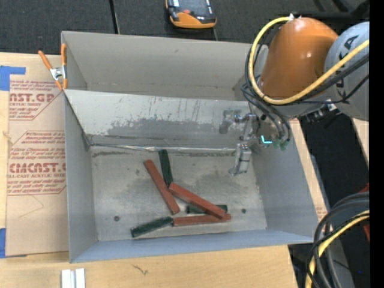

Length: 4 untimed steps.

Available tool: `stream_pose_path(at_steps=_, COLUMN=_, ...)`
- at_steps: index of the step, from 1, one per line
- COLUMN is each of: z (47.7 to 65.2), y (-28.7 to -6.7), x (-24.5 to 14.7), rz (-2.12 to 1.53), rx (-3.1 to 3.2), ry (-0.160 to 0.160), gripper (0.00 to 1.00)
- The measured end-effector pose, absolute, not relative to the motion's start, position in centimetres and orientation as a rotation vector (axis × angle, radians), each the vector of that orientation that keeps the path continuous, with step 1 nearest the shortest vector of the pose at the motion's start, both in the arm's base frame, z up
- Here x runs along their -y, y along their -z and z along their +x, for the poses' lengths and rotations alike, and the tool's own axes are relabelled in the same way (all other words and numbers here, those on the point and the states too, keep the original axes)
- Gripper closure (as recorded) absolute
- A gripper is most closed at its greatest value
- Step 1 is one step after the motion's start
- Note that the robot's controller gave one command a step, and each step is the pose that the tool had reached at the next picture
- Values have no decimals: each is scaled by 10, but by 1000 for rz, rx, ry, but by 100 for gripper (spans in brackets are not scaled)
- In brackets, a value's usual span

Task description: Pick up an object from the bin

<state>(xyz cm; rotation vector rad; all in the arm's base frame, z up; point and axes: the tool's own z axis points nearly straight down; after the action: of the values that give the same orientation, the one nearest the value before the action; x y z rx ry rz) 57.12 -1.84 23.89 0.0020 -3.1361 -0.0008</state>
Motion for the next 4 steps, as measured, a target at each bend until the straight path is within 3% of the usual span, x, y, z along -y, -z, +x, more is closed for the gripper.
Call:
stream_pose_path(at_steps=1, z=573, y=-243, x=18, rz=2, rx=3144, ry=0, gripper=0)
stream_pose_path(at_steps=3, z=557, y=-143, x=-8, rz=18, rx=3144, ry=1, gripper=0)
stream_pose_path(at_steps=4, z=557, y=-134, x=-10, rz=16, rx=3141, ry=2, gripper=0)
